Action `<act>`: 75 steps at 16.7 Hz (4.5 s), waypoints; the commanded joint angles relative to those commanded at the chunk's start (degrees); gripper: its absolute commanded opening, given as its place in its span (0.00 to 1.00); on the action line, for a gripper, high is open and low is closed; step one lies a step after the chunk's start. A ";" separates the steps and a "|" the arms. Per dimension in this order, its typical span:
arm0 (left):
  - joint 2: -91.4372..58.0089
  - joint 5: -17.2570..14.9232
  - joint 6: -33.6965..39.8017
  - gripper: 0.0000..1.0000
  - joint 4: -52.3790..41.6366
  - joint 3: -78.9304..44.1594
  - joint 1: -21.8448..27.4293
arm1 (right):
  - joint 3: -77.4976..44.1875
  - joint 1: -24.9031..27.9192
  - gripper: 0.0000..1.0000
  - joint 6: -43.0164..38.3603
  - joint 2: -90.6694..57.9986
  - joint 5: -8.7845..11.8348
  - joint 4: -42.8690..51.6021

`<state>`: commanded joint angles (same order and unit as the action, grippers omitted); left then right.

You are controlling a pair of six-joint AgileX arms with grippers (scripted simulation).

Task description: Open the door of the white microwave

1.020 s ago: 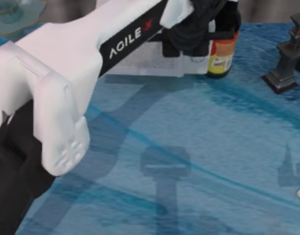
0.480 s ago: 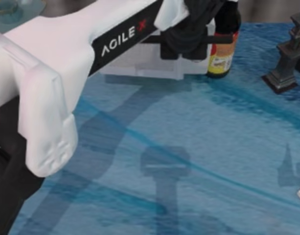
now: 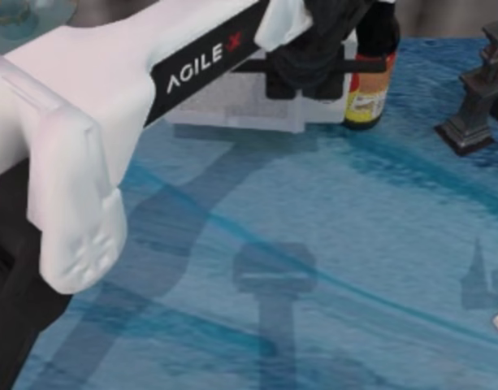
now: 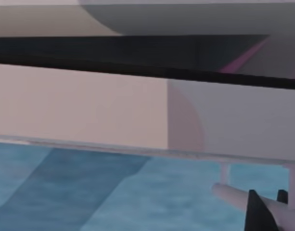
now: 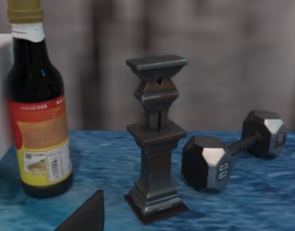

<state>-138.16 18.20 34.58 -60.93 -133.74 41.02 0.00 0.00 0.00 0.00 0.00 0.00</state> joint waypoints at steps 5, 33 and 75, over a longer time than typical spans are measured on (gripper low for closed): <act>0.00 0.00 0.00 0.00 0.00 0.00 0.00 | 0.00 0.00 1.00 0.00 0.00 0.00 0.00; 4.69 -1.33 -3.13 0.00 4.60 8.34 -0.09 | 0.00 0.00 1.00 0.00 0.00 0.00 0.00; 9.36 -3.04 -6.88 0.00 8.98 16.34 -0.31 | 0.00 0.00 1.00 0.00 0.00 0.00 0.00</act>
<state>-128.80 15.16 27.71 -51.95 -117.40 40.71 0.00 0.00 0.00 0.00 0.00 0.00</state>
